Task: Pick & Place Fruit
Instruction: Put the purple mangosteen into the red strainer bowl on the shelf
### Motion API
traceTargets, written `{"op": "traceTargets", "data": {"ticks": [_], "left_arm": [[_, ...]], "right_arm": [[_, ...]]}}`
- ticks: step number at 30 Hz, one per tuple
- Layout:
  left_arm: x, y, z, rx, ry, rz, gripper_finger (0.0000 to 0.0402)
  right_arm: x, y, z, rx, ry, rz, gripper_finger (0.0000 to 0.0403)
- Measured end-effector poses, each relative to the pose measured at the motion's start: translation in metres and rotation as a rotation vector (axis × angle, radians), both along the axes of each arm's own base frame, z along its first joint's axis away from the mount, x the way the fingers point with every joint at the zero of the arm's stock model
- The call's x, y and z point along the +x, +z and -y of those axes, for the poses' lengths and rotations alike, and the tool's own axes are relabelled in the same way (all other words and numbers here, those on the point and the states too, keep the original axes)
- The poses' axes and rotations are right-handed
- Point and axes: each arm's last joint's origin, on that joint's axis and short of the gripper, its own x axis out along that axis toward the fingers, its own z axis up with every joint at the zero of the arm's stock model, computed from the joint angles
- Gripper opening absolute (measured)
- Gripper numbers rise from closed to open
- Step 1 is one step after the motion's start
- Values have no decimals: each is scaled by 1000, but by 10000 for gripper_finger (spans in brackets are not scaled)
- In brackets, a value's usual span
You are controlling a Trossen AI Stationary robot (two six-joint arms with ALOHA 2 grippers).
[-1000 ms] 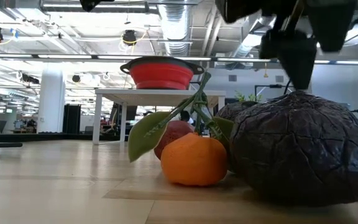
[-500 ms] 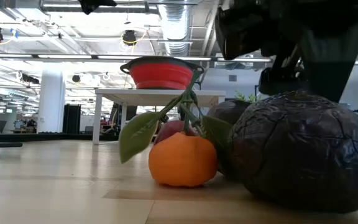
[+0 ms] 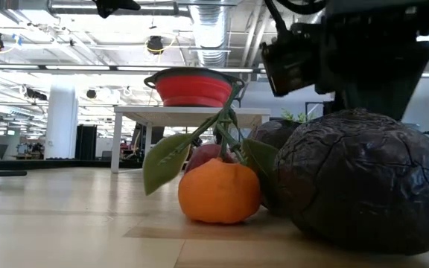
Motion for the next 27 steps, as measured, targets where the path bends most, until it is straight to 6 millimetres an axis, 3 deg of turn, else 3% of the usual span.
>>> {"op": "traceTargets", "data": {"ticks": [5,8,14,19,24,27], "left_arm": [[0,0,0,-2,1,0,250],[1,0,0,-46,28,3,250],[15,-10,-6,-163,73,33,250],[40,-24,-6,-298,-72,222,254],[61,-22,0,-309,-228,480,279],[66,-21,2,-284,-262,543,303]], "right_arm": [[2,1,4,-12,-31,6,283],[5,15,5,-62,-40,22,264],[12,96,19,-279,-46,230,259],[21,172,47,-572,-87,473,257],[35,225,67,-787,-80,641,257],[42,241,78,-875,-124,714,256]]}}
